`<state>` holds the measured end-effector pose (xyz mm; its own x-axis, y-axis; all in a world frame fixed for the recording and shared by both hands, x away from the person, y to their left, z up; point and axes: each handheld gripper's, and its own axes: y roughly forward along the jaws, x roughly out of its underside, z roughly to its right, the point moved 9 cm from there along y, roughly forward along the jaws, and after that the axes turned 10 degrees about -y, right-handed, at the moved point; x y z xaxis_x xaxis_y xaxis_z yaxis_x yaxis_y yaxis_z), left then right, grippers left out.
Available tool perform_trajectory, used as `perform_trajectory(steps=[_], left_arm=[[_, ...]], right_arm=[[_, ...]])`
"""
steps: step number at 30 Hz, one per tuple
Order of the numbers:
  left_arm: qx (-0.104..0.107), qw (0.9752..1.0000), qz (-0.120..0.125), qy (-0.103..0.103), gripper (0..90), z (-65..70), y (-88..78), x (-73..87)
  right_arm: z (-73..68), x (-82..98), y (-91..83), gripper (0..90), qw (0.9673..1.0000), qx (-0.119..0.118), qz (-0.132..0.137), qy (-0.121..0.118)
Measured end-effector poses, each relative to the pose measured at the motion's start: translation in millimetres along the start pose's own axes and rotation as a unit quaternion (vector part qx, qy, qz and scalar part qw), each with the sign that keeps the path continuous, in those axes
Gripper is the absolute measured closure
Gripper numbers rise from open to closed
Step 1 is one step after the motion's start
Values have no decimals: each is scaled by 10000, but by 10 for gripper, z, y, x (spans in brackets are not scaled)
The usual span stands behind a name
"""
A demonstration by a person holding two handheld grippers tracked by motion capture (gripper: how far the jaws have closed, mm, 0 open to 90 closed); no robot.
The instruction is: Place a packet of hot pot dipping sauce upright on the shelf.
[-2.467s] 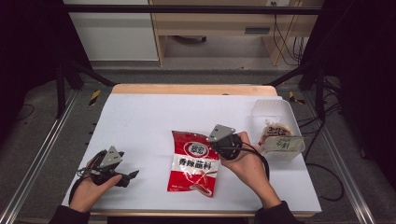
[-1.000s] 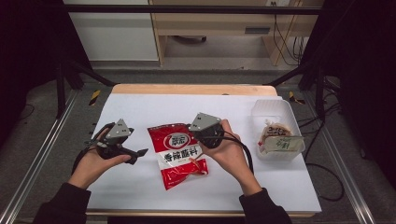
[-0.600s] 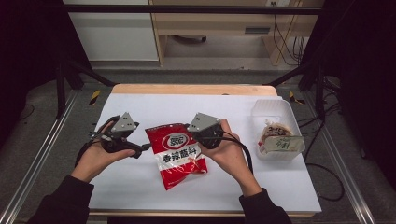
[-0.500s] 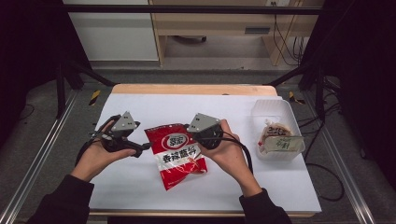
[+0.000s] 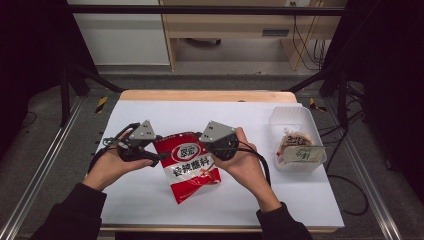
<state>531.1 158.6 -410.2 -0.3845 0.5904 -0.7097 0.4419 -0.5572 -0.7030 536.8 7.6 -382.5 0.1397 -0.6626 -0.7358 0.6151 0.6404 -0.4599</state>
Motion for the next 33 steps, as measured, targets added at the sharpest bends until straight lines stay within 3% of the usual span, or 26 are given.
perform_trajectory(steps=[6,15,25,29,33], left_arm=[[94,9998,-155,70,562,74,64,-13],[281,9995,-138,11,870,131,31,-60],[325,9993,-52,163,894,169,-94,-181],[312,9991,-66,292,895,184,-164,-245],[239,9988,-95,420,896,178,-217,-284]], right_arm=[[23,6,-27,900,10000,14,6,14],[47,4,-70,900,10000,-4,12,74],[94,-5,-162,864,9999,-66,17,134],[114,8,-192,766,9999,-90,-91,82],[157,4,-244,592,9995,-99,-273,-101]])
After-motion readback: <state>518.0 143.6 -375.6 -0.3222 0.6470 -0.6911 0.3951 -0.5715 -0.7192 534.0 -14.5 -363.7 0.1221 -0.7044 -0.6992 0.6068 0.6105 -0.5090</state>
